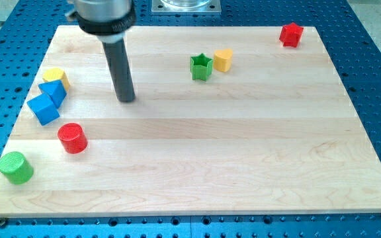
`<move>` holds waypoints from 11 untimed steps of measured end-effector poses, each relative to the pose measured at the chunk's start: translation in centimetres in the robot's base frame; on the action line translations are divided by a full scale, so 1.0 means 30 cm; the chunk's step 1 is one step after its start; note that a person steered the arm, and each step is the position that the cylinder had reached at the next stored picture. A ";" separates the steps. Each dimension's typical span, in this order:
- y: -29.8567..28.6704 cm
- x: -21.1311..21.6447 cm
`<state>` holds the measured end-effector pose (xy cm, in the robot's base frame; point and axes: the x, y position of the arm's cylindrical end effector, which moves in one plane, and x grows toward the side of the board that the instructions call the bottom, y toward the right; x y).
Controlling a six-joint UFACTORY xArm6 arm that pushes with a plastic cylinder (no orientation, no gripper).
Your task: Move your arm to the left of the triangle
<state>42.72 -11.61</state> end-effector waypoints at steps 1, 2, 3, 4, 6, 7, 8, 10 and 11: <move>-0.258 0.042; -0.468 0.046; -0.472 0.092; -0.260 0.091; -0.261 -0.225; -0.423 -0.476; -0.629 -0.546; -0.629 -0.317; -0.629 -0.161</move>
